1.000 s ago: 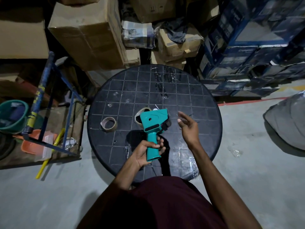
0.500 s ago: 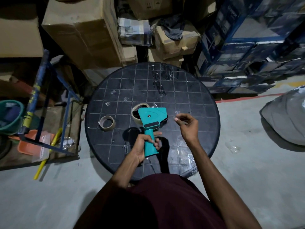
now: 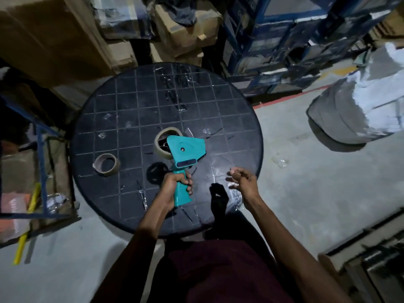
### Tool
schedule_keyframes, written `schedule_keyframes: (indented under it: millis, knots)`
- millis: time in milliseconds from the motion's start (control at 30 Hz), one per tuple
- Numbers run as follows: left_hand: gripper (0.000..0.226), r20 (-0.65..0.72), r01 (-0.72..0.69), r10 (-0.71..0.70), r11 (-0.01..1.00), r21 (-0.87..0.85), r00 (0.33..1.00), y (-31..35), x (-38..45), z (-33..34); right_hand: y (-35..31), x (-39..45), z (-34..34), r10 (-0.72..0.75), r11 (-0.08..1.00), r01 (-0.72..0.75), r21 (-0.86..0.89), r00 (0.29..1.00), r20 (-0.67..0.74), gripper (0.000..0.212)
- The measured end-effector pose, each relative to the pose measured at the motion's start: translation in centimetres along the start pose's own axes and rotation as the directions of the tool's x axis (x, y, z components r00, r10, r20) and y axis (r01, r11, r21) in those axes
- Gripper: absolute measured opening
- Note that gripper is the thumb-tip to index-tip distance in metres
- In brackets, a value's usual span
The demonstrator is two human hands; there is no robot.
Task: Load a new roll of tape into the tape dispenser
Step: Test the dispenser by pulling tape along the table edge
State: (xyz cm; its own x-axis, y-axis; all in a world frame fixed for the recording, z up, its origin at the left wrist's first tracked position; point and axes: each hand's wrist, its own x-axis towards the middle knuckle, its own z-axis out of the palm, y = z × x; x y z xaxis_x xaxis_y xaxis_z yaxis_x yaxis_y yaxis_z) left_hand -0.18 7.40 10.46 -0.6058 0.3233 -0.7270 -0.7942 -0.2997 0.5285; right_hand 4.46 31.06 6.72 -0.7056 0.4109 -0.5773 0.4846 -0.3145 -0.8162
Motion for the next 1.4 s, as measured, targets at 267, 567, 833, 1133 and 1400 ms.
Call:
schedule_keyframes:
  millis: [267,567,833,1133,1400]
  knots:
    - [0.021,-0.143,-0.114,0.156,0.957,0.266,0.977,-2.8,0.4,6.9,-0.8,1.5,-4.2,0.211,0.976,-0.194,-0.095,0.949,0.235,0.032]
    - [0.015,-0.260,-0.176,0.302,0.892,0.417,0.917,-7.1,-3.0,13.9,-5.0,5.0,-6.8,0.498,0.862,-0.411,-0.297,0.795,0.347,0.064]
    - [0.012,-0.319,-0.167,0.365,0.845,0.508,0.874,-9.5,-5.6,16.0,-5.7,4.6,-7.9,0.441,0.868,-0.305,-0.392,0.837,0.325,0.012]
    - [0.014,-0.369,-0.260,0.461,0.839,0.479,0.807,-13.8,-8.7,15.4,-8.3,1.8,-9.0,0.202,0.903,0.021,-0.430,0.862,0.465,0.013]
    - [0.036,-0.379,-0.260,0.462,0.841,0.475,0.802,-19.0,-9.7,13.5,-7.0,0.5,-9.2,0.010,0.750,0.352,-0.561,0.841,0.541,0.019]
